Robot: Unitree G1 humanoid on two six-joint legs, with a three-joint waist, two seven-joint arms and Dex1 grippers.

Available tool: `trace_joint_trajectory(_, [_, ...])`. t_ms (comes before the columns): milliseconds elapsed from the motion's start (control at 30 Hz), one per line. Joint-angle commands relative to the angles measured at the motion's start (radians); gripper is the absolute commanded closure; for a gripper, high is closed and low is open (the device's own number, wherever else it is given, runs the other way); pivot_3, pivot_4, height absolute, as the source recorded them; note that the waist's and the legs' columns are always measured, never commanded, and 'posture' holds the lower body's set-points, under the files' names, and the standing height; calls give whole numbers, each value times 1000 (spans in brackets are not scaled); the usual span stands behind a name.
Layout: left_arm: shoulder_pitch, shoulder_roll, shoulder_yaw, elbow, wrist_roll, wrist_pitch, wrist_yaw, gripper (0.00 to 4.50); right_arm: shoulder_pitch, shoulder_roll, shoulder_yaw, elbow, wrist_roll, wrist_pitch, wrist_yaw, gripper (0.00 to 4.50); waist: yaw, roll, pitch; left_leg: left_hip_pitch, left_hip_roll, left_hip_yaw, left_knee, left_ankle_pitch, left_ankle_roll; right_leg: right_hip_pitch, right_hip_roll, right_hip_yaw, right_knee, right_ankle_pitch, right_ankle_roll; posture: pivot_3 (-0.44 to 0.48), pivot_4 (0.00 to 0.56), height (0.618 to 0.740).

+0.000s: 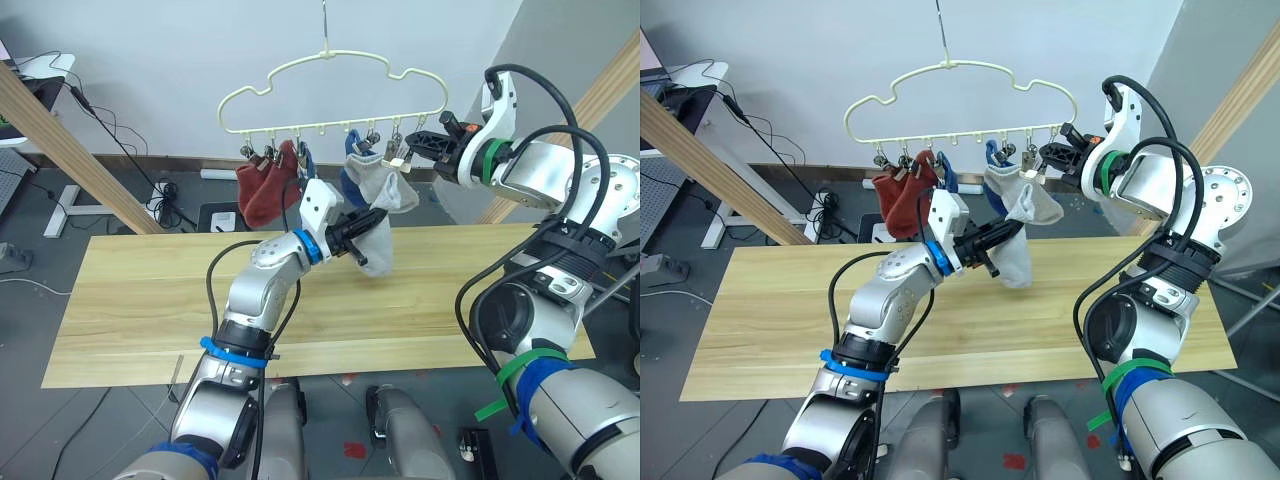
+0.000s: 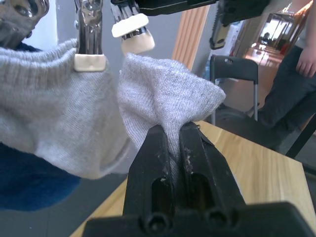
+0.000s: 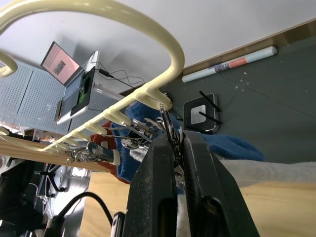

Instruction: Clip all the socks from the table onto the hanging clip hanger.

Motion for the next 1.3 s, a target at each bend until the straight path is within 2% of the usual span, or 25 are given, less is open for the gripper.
trace_joint_trajectory(33, [-34,-17,0,12,5,-41,-17,4488,-5,3,-30,-48,-5,17,-19,4500,-2,0,0,0,0,0,0,0,0,0,0,0,0,0,0,-107,321,740])
trace_joint_trajectory(267, [-92,-37,17,75,8,-79,-17,4488,5,21,-35,-69,-15,30,-22,4500,-2,0,0,0,0,0,0,0,0,0,0,0,0,0,0,-108,322,740])
trace_joint_trajectory(500, [-95,-36,27,65,-6,-81,-33,4488,21,22,-15,-89,-24,38,-11,4500,-3,0,0,0,0,0,0,0,0,0,0,0,0,0,0,-110,318,740])
trace_joint_trajectory(633, [-86,-37,26,51,-6,-75,-38,4500,24,20,-11,-91,-26,35,3,3334,-4,0,0,0,0,0,0,0,0,0,0,0,0,0,0,-101,313,740])
trace_joint_trajectory(667, [-83,-38,25,47,-5,-73,-37,4500,27,17,-7,-92,-26,34,7,2833,-4,0,0,0,0,0,0,0,0,0,0,0,0,0,0,-101,313,740])
trace_joint_trajectory(833, [-72,-37,20,29,-6,-59,-38,4500,36,-9,6,-106,-13,22,34,1123,-8,0,0,0,0,1,-1,0,0,-1,0,0,0,0,0,-97,308,740])
trace_joint_trajectory(933, [-66,-38,13,16,-24,0,-46,3637,128,-164,155,-209,33,-19,191,35,-4,0,0,-1,0,0,-1,0,0,-1,0,0,0,0,0,-101,302,740])
trace_joint_trajectory(1133, [-34,-43,44,-6,-87,128,-44,1895,322,-306,315,-401,37,-120,315,0,-23,0,0,0,0,1,-1,0,0,-1,1,2,0,-1,1,-115,294,740])
trace_joint_trajectory(1233, [19,-8,69,-46,-118,196,-35,984,450,-328,379,-509,-5,-213,322,0,-35,0,0,0,1,1,0,0,0,-1,1,1,0,-1,2,-117,292,740])
trace_joint_trajectory(1300, [85,49,84,-96,-117,232,-30,400,549,-339,418,-568,-37,-288,324,0,-47,0,0,0,1,1,0,0,0,-1,2,2,1,-1,2,-113,292,740])
